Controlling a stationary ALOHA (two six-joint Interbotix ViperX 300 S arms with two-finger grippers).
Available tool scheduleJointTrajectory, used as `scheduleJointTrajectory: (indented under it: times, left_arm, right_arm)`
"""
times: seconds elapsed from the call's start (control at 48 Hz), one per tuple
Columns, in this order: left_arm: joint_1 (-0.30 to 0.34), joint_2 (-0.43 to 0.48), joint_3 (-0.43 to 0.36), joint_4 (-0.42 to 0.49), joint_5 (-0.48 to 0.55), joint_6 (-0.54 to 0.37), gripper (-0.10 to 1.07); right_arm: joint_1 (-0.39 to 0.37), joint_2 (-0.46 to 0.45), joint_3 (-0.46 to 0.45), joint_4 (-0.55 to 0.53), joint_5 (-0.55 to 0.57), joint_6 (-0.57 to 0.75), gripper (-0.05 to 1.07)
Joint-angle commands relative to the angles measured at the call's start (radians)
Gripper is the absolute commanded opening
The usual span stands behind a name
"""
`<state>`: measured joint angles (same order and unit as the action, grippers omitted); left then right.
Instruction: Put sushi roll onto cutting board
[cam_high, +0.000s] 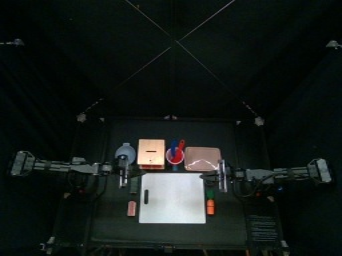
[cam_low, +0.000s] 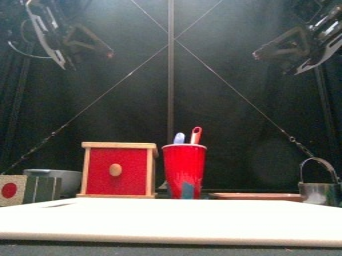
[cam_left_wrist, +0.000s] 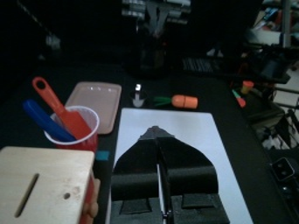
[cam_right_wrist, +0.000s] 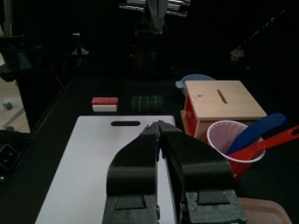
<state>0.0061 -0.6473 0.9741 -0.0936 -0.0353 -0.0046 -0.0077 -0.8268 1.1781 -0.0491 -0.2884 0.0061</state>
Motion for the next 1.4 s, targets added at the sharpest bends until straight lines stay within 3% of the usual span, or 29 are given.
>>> scheduleJointTrajectory:
  times: [0.0,0.146,0.333,0.583,0.792,1.062,1.229,1.375]
  left_arm:
    - [0.011,0.048,-0.081,-0.040,0.098,0.000,0.13]
    - [0.031,0.117,-0.138,-0.097,0.258,-0.002,0.14]
    - [0.038,0.173,-0.156,-0.152,0.359,-0.017,0.14]
    - [0.104,0.241,-0.129,-0.258,0.518,-0.161,0.14]
    - [0.121,0.284,-0.109,-0.204,0.686,-0.388,0.14]
    - [0.098,0.287,-0.124,0.106,0.900,-0.847,0.18]
    - [0.046,0.287,-0.126,0.296,0.946,-1.172,0.36]
    - [-0.023,0.287,-0.123,0.351,0.936,-1.358,0.60]
  right_arm:
    - [-0.005,0.003,-0.020,0.000,-0.005,-0.002,0.08]
    - [-0.014,0.003,-0.011,0.000,-0.005,-0.002,0.08]
    - [-0.026,0.003,-0.002,0.000,-0.005,0.000,0.08]
    - [-0.032,0.005,0.009,0.000,-0.005,0.000,0.08]
    - [-0.032,0.005,0.015,0.000,-0.005,0.000,0.08]
    - [-0.038,0.006,0.035,0.000,-0.005,0.000,0.08]
    - [-0.044,0.008,0.043,0.000,-0.005,0.000,0.08]
    - [-0.048,0.008,0.043,-0.002,-0.003,-0.002,0.08]
